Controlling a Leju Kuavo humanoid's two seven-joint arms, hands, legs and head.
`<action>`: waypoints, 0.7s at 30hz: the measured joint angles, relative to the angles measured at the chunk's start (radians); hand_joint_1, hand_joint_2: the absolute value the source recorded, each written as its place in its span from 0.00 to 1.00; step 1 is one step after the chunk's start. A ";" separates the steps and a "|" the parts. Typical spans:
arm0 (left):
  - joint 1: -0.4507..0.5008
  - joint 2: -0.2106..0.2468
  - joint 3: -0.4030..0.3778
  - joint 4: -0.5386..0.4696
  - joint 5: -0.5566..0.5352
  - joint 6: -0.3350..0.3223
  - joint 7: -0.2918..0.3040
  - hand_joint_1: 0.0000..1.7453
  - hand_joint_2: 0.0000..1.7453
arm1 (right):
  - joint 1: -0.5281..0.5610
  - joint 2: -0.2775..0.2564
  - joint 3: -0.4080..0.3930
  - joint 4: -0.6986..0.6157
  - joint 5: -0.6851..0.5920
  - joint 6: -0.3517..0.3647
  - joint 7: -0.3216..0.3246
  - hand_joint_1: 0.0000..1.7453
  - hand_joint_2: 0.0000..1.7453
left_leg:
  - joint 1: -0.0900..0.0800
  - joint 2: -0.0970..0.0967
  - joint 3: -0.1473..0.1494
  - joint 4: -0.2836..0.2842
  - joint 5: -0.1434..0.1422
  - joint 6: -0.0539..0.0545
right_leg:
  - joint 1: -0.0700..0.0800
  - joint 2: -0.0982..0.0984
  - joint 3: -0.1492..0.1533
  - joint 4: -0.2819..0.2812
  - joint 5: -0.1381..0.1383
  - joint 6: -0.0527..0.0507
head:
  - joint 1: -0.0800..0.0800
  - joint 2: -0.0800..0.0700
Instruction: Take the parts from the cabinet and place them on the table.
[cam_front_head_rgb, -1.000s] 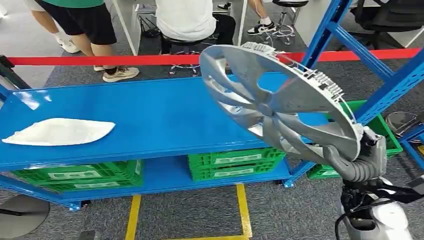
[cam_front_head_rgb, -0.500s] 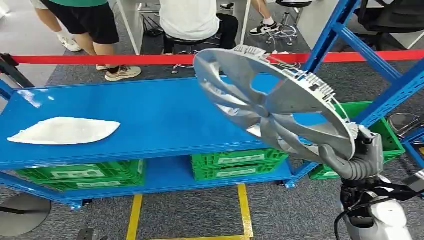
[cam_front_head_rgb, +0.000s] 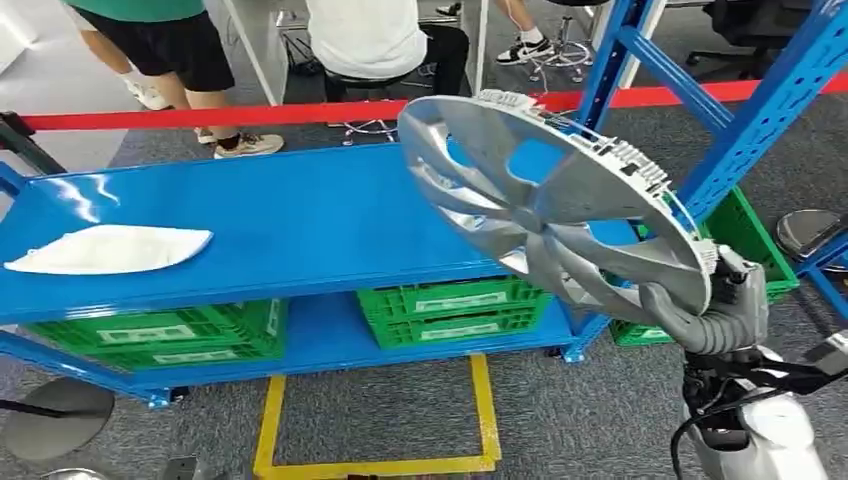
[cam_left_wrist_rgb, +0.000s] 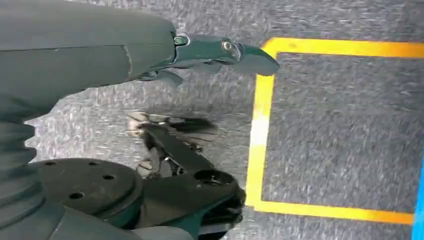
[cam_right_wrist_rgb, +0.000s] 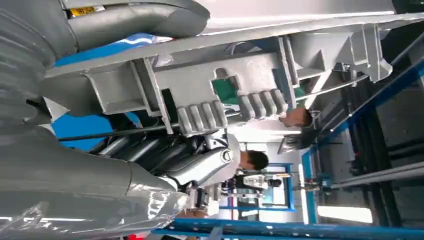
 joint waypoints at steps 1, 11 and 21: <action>0.000 0.000 0.000 0.000 0.000 0.000 0.000 0.00 1.00 | 0.000 0.000 0.000 0.000 0.000 0.000 0.000 1.00 1.00 | -0.002 0.000 0.026 -0.031 0.026 0.005 | 0.002 0.000 -0.010 0.000 0.008 0.001 | 0.000 0.000; -0.006 0.001 0.000 0.000 0.001 0.002 0.001 0.00 1.00 | -0.002 0.000 0.000 0.002 0.000 0.003 0.000 1.00 1.00 | -0.010 0.005 0.179 -0.341 0.130 0.057 | 0.003 -0.001 -0.070 0.041 -0.015 0.045 | 0.001 0.000; -0.005 0.001 0.000 0.000 0.005 0.000 0.001 0.00 1.00 | -0.005 0.000 0.001 0.004 0.002 0.009 0.005 1.00 1.00 | -0.015 0.004 0.076 -0.335 0.225 0.035 | 0.006 0.003 0.145 -0.041 -0.094 0.044 | -0.002 0.000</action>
